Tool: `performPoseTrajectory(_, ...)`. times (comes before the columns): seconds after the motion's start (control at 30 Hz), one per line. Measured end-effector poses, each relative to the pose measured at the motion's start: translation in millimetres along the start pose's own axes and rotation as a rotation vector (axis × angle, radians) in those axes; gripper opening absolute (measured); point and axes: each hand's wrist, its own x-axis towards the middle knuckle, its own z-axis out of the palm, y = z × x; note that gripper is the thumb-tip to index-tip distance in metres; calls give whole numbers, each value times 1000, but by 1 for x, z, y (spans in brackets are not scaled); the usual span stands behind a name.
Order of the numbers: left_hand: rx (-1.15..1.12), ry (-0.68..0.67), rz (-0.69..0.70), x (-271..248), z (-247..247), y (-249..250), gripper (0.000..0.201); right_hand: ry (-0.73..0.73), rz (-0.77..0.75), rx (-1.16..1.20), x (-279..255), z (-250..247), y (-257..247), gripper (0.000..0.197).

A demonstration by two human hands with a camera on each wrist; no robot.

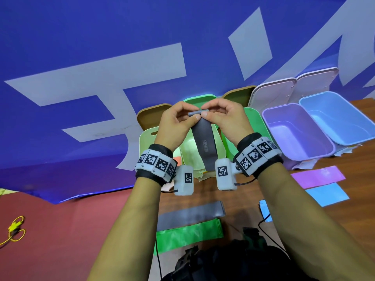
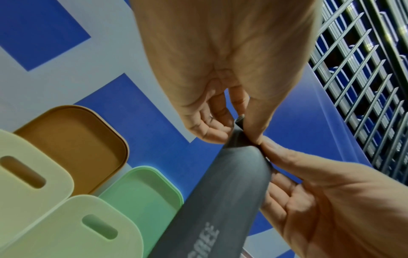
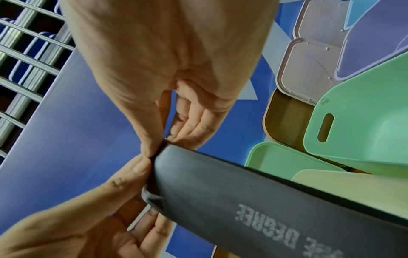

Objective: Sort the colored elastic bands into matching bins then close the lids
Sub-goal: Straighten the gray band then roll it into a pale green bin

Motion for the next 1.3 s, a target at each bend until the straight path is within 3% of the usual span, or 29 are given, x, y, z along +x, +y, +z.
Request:
performPoseTrajectory(0.23, -30, -14, -96, -7, 0, 2, 6, 11, -23, 12, -4, -2, -6, 14)
performPoseTrajectory(0.63, -23, 4, 17, -12, 6, 5, 19, -14, -21, 21, -9, -7, -4, 19)
performPoseTrajectory(1.07, 47, -19, -29, -12, 12, 3, 5, 50, 1, 27, -12, -10, 3, 15)
performPoseTrajectory(1.3, 27, 4, -15, -11, 13, 1, 12, 20, -19, 28, -9, -9, 4, 14)
